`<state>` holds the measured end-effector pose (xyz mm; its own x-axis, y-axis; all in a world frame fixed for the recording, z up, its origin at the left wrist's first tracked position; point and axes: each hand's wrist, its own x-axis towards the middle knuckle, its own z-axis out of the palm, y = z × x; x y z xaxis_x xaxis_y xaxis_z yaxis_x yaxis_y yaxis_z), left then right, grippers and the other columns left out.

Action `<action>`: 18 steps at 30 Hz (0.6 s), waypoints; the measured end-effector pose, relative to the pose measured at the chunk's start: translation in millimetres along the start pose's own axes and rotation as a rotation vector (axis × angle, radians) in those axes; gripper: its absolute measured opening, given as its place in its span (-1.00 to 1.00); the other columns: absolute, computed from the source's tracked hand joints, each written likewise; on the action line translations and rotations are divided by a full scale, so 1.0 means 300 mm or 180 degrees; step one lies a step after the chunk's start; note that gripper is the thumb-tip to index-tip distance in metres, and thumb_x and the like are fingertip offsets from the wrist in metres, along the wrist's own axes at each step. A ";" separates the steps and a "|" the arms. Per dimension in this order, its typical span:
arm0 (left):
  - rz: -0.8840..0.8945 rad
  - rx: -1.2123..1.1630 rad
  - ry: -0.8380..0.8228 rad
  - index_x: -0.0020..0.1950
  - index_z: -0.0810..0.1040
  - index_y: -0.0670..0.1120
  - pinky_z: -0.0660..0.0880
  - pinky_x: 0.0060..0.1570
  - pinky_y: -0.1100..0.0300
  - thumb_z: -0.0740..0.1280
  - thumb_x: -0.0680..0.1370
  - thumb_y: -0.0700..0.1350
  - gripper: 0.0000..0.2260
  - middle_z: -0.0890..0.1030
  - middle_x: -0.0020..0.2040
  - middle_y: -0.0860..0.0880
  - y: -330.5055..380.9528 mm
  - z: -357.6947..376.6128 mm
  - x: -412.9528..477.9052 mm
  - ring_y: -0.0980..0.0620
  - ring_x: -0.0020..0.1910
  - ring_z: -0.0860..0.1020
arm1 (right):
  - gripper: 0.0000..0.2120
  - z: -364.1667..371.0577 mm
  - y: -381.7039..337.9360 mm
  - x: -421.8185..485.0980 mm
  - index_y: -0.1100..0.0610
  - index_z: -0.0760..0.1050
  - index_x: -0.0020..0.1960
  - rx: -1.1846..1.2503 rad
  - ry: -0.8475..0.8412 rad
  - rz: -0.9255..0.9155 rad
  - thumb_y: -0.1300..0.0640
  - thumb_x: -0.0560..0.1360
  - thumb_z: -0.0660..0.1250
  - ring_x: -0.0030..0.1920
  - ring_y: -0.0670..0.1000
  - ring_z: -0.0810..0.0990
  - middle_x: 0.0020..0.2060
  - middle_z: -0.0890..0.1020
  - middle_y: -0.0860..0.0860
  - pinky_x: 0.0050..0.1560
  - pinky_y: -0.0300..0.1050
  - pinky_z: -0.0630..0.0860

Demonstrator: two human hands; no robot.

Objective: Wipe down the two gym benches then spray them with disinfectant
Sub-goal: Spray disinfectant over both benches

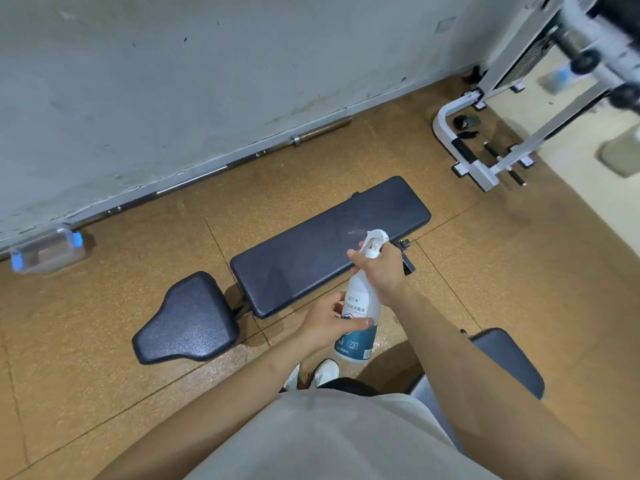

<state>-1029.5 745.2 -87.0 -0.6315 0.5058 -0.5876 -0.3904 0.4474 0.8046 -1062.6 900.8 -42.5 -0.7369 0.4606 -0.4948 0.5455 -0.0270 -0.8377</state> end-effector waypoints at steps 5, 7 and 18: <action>0.0144 0.0135 -0.0224 0.24 0.59 0.09 0.63 0.10 0.02 0.59 0.22 0.26 -0.36 0.68 0.07 0.12 0.029 0.010 0.051 0.13 0.02 0.64 | -0.81 -0.062 -0.012 0.003 0.17 0.50 -0.02 0.0037 0.0313 -0.0054 0.23 0.48 0.52 -0.41 -0.01 0.63 -0.28 0.64 0.10 -0.33 -0.08 0.58; 0.0136 0.0151 -0.0283 0.23 0.59 0.08 0.64 0.10 0.01 0.56 0.17 0.33 -0.30 0.67 0.08 0.10 0.040 0.034 0.064 0.11 0.03 0.64 | -0.79 -0.094 -0.007 0.004 0.19 0.52 0.03 0.0089 0.0326 -0.0139 0.26 0.48 0.51 -0.36 0.04 0.66 -0.20 0.66 0.08 -0.29 -0.02 0.64; -0.0053 0.0337 -0.0260 0.15 0.63 0.12 0.62 0.12 -0.15 0.60 0.15 0.34 -0.36 0.71 0.03 0.10 0.104 0.150 0.251 0.07 0.00 0.67 | -0.81 -0.260 0.021 0.163 0.19 0.51 0.04 0.0518 0.0330 -0.0003 0.28 0.50 0.49 -0.30 0.11 0.63 -0.19 0.67 0.10 -0.20 0.05 0.64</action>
<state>-1058.9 830.4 -110.0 -0.5673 0.5542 -0.6092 -0.3247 0.5293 0.7838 -1063.9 992.5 -53.9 -0.6877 0.5494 -0.4746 0.4669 -0.1659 -0.8686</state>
